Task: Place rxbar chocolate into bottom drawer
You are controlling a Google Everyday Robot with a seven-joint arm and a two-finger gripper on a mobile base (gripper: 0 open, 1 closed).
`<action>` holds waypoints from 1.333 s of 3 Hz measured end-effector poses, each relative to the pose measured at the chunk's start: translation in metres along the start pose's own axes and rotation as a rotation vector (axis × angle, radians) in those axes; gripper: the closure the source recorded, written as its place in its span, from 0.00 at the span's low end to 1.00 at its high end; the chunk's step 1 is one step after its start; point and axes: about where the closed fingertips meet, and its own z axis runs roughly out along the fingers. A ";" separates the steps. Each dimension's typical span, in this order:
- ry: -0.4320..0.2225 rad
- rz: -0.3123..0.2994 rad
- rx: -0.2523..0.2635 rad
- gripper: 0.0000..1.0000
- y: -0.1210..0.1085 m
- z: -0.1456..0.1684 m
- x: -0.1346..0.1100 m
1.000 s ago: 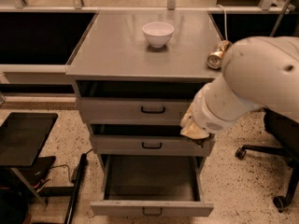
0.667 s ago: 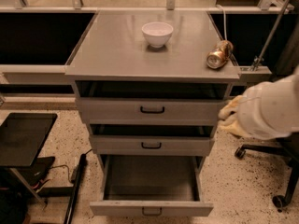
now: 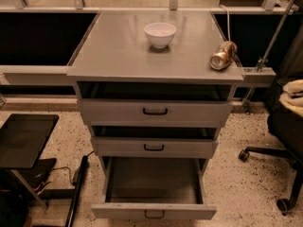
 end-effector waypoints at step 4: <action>-0.057 0.032 0.234 1.00 -0.064 -0.028 0.019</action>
Offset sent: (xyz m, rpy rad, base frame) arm 0.0038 -0.0562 0.0502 0.0155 -0.2374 -0.0841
